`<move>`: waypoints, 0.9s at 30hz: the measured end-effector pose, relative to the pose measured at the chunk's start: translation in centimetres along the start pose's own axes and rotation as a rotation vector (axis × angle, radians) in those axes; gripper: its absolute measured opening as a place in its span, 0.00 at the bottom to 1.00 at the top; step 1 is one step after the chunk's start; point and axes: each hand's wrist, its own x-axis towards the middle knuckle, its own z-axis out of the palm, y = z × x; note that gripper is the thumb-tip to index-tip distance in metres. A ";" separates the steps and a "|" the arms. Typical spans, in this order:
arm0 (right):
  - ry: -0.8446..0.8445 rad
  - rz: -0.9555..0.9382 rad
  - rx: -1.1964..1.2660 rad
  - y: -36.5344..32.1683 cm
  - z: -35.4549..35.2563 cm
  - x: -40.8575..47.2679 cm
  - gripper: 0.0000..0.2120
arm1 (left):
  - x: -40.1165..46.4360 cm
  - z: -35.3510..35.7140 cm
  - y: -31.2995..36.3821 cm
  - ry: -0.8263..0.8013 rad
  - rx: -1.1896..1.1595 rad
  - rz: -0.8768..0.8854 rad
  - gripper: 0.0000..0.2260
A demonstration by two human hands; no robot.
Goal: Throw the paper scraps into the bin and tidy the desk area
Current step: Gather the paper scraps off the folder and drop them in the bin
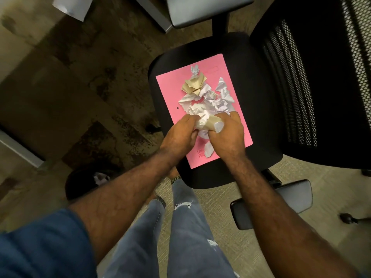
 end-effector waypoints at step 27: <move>0.071 -0.261 -0.013 -6.7 4.6 -5.3 0.13 | -8.9 -1.7 -8.3 0.412 -0.289 -0.171 0.16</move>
